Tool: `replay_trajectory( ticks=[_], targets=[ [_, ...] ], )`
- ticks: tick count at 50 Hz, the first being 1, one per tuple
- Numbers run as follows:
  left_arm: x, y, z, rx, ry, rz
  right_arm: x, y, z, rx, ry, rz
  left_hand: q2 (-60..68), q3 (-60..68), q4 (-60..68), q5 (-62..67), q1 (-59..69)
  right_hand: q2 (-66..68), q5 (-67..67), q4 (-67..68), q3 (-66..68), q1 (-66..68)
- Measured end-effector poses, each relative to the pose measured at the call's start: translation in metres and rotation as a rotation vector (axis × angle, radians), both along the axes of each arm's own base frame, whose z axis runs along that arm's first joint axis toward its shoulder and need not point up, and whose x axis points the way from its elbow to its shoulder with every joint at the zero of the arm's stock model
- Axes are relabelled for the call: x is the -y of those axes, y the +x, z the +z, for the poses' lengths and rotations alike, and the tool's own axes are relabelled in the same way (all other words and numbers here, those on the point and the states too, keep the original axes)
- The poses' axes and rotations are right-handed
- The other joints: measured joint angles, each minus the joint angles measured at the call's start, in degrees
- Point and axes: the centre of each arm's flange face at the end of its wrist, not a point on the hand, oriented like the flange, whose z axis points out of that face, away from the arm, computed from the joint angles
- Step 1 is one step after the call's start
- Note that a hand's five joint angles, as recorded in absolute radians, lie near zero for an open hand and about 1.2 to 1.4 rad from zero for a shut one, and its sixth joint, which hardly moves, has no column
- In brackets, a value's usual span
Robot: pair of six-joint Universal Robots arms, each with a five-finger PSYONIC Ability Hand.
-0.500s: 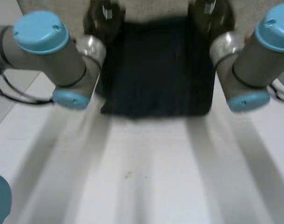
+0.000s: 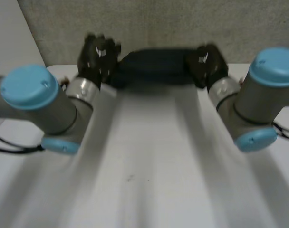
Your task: Fold the shorts.
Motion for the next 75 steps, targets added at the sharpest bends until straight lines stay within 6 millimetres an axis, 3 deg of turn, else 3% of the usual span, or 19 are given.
replay_trajectory(
  ticks=[1, 2, 3, 4, 7, 11, 14, 15, 20, 24, 31, 38, 44, 47, 49, 51, 62, 68, 75],
  targets=[
    [-0.003, 0.002, -0.017, 0.026, 0.044, 0.000, -0.001, 0.000, -0.006, -0.010, 0.019, 0.001, 0.0, 0.0, 0.0, 0.0, 0.0, 0.0, 0.0, 0.0, 0.0, 0.0],
    [-0.003, 0.002, -0.017, 0.026, 0.044, 0.000, -0.001, 0.000, -0.006, -0.010, 0.019, 0.001, 0.0, 0.0, 0.0, 0.0, 0.0, 0.0, 0.0, 0.0, 0.0, 0.0],
    [-0.006, 0.004, -0.038, 0.057, 0.097, 0.001, -0.007, -0.003, -0.038, -0.060, 0.115, 0.002, 0.0, 0.0, 0.0, 0.0, 0.0, 0.0, 0.0, 0.0, 0.0, 0.0],
    [-0.009, 0.005, -0.058, 0.085, 0.147, 0.001, -0.011, -0.005, -0.053, -0.083, 0.159, 0.002, 0.0, 0.0, 0.1, 0.0, 0.0, 0.0, 0.0, 0.0, 0.0, 0.0],
    [-0.018, 0.009, -0.094, 0.140, 0.240, -0.001, -0.018, -0.010, -0.076, -0.115, 0.228, -0.001, -0.1, -0.1, 0.1, 0.0, 0.0, 0.0, 0.0, 0.0, 0.0, 0.0],
    [-0.030, 0.013, -0.121, 0.188, 0.322, -0.007, -0.025, -0.015, -0.091, -0.134, 0.274, -0.006, -5.2, -4.8, -4.8, -3.5, -1.7, 0.0, 0.0, 0.0, 0.0, 0.0],
    [-0.033, 0.014, -0.126, 0.200, 0.340, -0.009, -0.027, -0.016, -0.092, -0.135, 0.279, -0.007, -6.2, -6.0, -5.9, -4.4, -2.2, 0.0, 0.0, 0.0, 0.0, 0.0],
    [-0.040, 0.015, -0.130, 0.214, 0.361, -0.016, -0.031, -0.019, -0.091, -0.136, 0.288, -0.011, -23.4, -23.0, -22.5, -20.7, -20.8, 0.0, 0.0, 0.0, 0.0, 0.0],
    [-0.052, 0.018, -0.128, 0.231, 0.382, -0.028, -0.041, -0.029, -0.089, -0.123, 0.325, -0.024, -41.9, -41.5, -42.0, -40.6, -38.4, 0.0, 0.0, 0.0, 0.0, 0.0],
    [-0.051, 0.025, -0.125, 0.228, 0.389, 0.000, -0.046, -0.037, -0.091, -0.107, 0.379, -0.042, -42.6, -42.2, -43.0, -41.6, -38.7, 0.0, 0.0, 0.0, 0.0, 0.0],
    [-0.035, 0.056, -0.121, 0.197, 0.427, 0.156, -0.054, -0.056, -0.094, -0.060, 0.485, -0.086, -42.6, -42.2, -43.0, -41.7, -38.7, 0.0, 0.0, 0.0, 0.5, 0.0],
    [-0.035, 0.064, -0.121, 0.151, 0.479, 0.196, -0.054, -0.063, -0.095, -0.037, 0.512, -0.105, -42.6, -42.2, -42.9, -41.6, -38.6, 0.0, 0.0, 0.0, 0.5, 0.0],
    [-0.039, 0.068, -0.119, 0.129, 0.519, 0.202, -0.054, -0.063, -0.096, 0.003, 0.534, -0.112, -38.4, -38.4, -38.3, -37.6, -34.1, 0.0, 0.0, 0.0, 0.5, 0.0],
    [-0.043, 0.069, -0.115, 0.133, 0.531, 0.199, -0.054, -0.063, -0.096, 0.015, 0.541, -0.112, -21.5, -22.1, -22.0, -21.4, -16.1, 0.0, 0.0, 0.0, 0.5, 0.0],
    [-0.049, 0.071, -0.111, 0.142, 0.541, 0.195, -0.055, -0.062, -0.095, 0.021, 0.546, -0.111, -5.9, -6.3, -6.0, -5.4, -0.2, 0.0, 0.0, 0.0, 0.5, 0.0],
    [-0.054, 0.072, -0.107, 0.150, 0.546, 0.192, -0.055, -0.062, -0.095, 0.020, 0.548, -0.109, -1.7, -1.8, -1.4, -2.0, 0.7, 0.0, 0.0, 0.0, 0.5, 0.0],
    [-0.094, 0.092, -0.092, 0.318, 0.656, 0.193, -0.069, -0.066, -0.074, -0.112, 0.541, -0.072, -0.4, -0.4, 0.0, -1.9, 0.7, 0.0, 0.0, 0.0, 0.5, 0.0],
    [-0.131, 0.109, -0.084, 0.516, 0.800, 0.170, -0.102, -0.079, -0.061, -0.354, 0.614, -0.021, -0.4, -0.4, 0.0, -1.9, 0.7, 0.0, 0.0, 0.0, 0.5, 0.0],
    [-0.174, 0.124, -0.075, 0.662, 0.993, 0.093, -0.160, -0.104, -0.051, -0.641, 0.791, 0.103, -0.4, -0.4, 0.0, -1.9, 0.7, 0.0, 0.0, 0.0, 0.5, 0.0]
  ],
)
